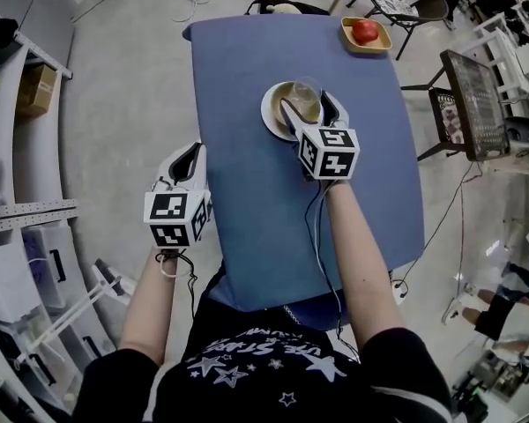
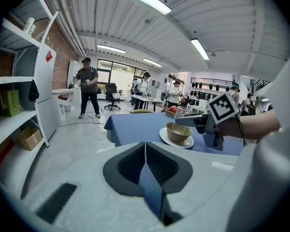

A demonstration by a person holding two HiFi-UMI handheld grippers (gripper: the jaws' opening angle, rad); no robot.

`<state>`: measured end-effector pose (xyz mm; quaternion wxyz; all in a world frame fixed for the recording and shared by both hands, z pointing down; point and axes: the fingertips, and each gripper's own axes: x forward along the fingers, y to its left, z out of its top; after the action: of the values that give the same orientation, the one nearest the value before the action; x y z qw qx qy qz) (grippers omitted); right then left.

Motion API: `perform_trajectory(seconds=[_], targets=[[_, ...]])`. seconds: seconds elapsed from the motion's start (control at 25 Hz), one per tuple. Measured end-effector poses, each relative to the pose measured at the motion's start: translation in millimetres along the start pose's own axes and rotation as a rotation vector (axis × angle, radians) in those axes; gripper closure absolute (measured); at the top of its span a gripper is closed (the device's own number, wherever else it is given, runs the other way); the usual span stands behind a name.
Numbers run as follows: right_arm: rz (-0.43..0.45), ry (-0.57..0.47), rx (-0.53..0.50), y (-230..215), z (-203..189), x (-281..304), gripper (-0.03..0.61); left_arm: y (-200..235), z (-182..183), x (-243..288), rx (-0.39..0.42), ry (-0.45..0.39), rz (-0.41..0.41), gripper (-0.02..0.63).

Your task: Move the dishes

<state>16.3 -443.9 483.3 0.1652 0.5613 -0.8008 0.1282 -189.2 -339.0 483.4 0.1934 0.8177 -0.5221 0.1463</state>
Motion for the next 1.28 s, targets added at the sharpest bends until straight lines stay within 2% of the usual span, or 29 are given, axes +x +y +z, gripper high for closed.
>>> perform_trajectory(seconds=[0.16,0.28,0.68,1.0,1.28], targets=[[-0.025,-0.018,-0.050,2,7,9,0.228,3,-3,12,-0.012,0.013,-0.023,0.591],[-0.030,-0.025,-0.063,2,11,13,0.292,3,-6,19,-0.014,0.028,-0.039,0.591],[0.028,0.000,-0.082,12,13,10,0.296,5,-9,25,-0.027,0.037,-0.050,0.591],[0.066,-0.095,-0.110,34,72,-5,0.296,17,6,22,-0.039,0.002,-0.035,0.591],[0.127,-0.120,-0.123,75,102,29,0.296,36,12,23,-0.051,-0.016,-0.019,0.591]])
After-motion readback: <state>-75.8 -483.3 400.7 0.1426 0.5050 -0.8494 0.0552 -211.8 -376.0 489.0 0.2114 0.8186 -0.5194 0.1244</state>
